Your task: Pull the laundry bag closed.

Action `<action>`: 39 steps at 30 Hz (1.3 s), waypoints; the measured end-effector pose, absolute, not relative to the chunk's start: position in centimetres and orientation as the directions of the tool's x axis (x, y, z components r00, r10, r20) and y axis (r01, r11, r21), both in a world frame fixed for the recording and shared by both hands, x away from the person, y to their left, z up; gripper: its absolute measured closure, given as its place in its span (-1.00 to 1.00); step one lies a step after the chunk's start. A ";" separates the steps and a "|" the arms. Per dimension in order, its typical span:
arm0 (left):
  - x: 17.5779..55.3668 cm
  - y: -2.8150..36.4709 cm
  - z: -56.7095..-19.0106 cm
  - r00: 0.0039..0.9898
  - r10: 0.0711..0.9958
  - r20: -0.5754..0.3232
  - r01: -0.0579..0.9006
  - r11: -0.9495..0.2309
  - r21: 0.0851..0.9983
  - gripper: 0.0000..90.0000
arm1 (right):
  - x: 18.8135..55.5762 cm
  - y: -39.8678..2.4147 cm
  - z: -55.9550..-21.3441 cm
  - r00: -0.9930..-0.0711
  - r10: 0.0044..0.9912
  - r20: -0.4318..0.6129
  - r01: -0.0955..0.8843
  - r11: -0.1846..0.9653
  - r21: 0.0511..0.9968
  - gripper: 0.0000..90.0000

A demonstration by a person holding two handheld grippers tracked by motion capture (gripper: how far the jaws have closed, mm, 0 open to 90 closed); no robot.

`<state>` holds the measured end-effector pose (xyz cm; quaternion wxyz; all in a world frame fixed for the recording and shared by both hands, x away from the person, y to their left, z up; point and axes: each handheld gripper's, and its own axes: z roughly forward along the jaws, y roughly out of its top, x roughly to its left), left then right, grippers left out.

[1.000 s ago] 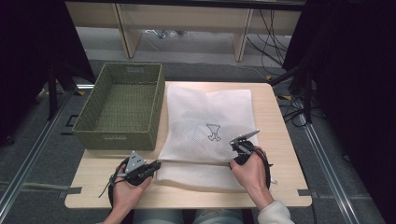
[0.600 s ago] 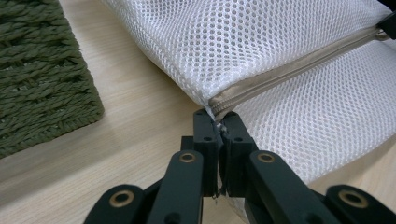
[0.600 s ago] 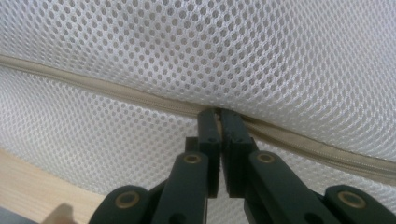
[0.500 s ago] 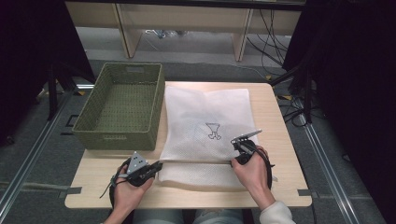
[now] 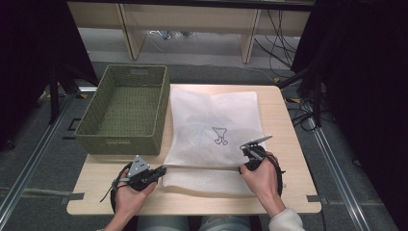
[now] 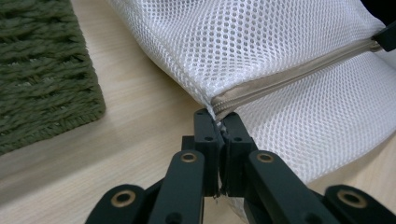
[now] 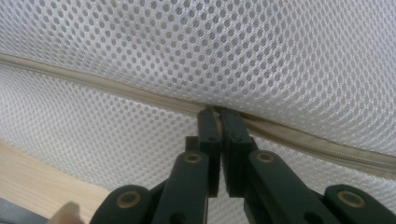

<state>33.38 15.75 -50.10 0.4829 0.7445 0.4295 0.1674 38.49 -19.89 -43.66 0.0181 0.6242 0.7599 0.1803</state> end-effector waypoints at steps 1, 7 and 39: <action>33.4 15.8 -50.2 0.575 0.800 -0.173 0.476 -0.155 0.865 0.91 | 38.6 -20.1 -43.8 -0.237 0.954 0.185 0.934 0.171 0.315 0.97; 33.2 15.3 -50.2 0.574 0.805 -0.147 0.472 -0.179 0.863 0.91 | 38.6 -20.0 -43.8 -0.242 0.955 0.174 0.926 0.173 0.334 0.97; 32.9 14.9 -49.5 0.599 0.787 -0.146 0.459 -0.188 0.868 0.91 | 38.3 -19.0 -43.5 -0.309 0.941 0.138 0.887 0.233 0.398 0.96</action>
